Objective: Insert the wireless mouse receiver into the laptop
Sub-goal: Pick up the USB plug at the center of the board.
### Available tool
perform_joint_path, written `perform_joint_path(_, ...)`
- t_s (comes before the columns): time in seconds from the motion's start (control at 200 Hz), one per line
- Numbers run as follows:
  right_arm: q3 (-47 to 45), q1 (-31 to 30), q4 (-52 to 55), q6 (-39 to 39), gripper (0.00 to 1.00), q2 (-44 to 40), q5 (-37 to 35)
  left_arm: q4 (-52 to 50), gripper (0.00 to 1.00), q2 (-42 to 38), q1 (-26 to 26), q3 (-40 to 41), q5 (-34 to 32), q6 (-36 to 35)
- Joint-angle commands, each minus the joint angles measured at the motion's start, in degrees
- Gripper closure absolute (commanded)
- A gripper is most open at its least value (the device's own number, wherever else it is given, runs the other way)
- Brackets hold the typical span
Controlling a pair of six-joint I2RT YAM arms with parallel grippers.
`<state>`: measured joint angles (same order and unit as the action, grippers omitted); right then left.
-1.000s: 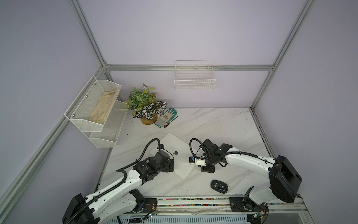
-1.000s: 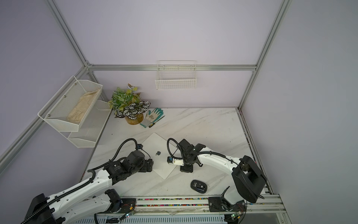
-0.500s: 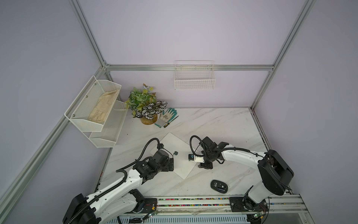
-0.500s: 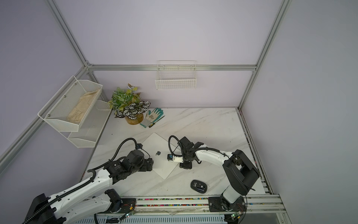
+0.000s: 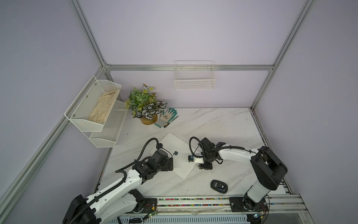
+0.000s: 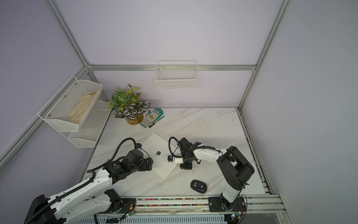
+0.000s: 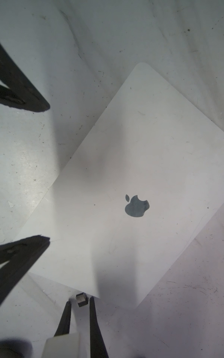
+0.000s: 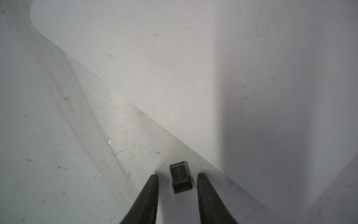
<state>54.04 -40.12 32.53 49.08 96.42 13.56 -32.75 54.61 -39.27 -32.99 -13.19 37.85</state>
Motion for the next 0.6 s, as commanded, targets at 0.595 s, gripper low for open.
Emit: perform_joint_path(0.595, 1.1, -0.4, 0.7, -0.7, 0.86, 2.6, -3.7, 1.4, 0.00, -2.6, 1.0, 1.8, 0.5, -1.3)
